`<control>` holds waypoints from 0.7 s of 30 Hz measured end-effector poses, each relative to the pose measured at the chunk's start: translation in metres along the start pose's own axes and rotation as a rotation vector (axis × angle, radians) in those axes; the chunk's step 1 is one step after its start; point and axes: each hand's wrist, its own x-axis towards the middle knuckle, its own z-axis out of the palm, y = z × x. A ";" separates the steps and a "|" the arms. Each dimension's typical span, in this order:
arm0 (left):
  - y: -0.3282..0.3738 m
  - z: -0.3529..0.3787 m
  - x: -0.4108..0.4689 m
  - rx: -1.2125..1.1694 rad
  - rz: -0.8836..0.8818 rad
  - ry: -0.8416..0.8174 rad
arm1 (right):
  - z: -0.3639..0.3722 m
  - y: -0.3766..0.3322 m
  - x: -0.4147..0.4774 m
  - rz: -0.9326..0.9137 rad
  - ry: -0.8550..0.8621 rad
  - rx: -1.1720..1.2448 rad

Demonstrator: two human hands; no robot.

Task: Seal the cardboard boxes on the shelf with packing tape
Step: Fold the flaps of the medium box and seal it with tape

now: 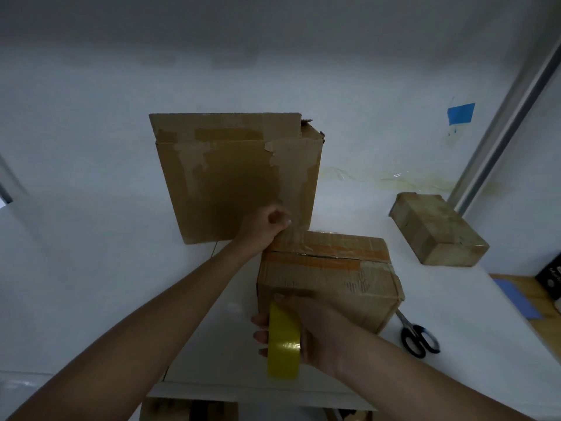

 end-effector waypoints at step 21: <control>-0.018 -0.051 -0.065 0.338 0.203 -0.506 | -0.026 -0.004 0.005 -0.039 -0.054 -0.114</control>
